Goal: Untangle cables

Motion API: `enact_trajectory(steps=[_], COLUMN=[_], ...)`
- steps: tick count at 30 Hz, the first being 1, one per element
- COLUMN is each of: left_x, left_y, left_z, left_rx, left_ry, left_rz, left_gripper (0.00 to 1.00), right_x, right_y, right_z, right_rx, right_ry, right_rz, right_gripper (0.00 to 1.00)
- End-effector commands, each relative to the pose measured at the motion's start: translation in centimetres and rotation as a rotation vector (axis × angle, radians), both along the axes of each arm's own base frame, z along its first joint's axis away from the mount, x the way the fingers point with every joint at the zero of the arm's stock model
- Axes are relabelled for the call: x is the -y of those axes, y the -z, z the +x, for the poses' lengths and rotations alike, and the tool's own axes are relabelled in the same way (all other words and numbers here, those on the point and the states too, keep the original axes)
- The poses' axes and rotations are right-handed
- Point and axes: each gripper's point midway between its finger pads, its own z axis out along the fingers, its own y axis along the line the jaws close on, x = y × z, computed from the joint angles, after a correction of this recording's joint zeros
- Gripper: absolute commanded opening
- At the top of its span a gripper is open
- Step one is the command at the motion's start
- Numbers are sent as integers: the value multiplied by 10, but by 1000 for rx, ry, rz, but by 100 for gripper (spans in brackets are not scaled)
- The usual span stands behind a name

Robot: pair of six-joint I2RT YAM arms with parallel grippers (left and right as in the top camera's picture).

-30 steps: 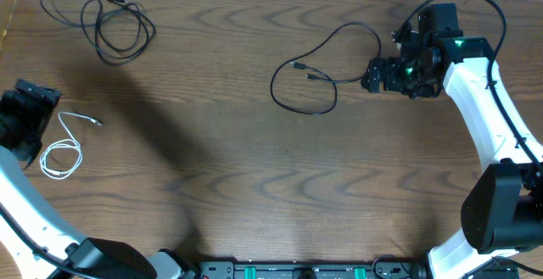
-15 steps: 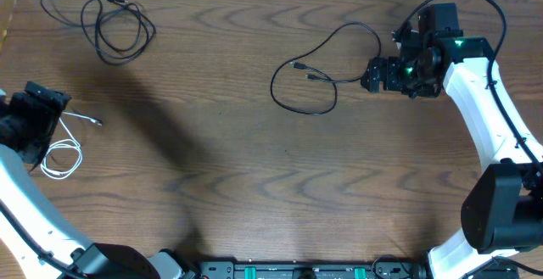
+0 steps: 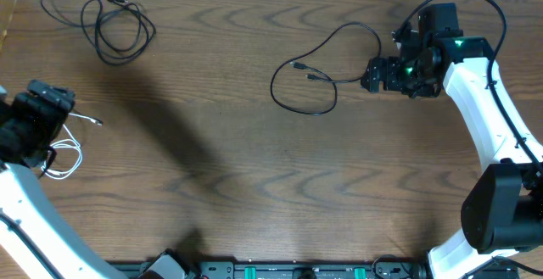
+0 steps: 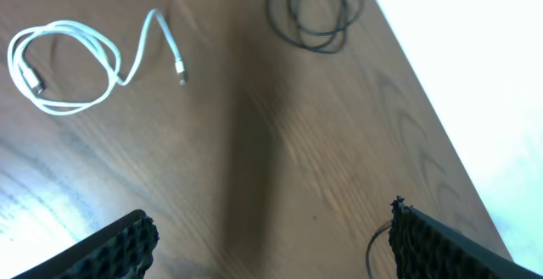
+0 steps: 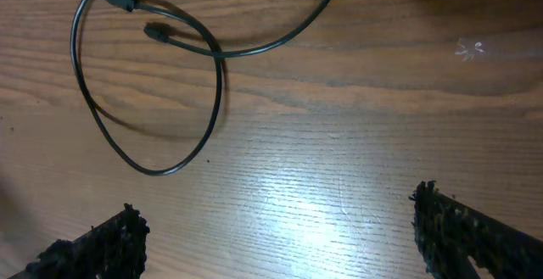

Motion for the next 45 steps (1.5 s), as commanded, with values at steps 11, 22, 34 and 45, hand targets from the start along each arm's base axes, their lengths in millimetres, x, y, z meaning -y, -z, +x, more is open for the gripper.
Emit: enact_trajectory(steps=[11,22,34,45], left_x=[61,91,146,227], left_y=[-33,-17,-22,-37], left_z=[-1,7,26,66], left_rx=[67,23,65,227], left_ry=[192,294,468,743], left_rz=[106,119,152,113], left_gripper=[90,90,90,97], right_x=[-4,-3,-5,-3], right_y=[0,1,0,5], right_z=[-3,-5,-5,-22], right_rx=[-4,-11,-13,-85], right_ry=[-16,-16,-18,-18], right_rz=[3,2,10,5], right_gripper=[99,98,99,99])
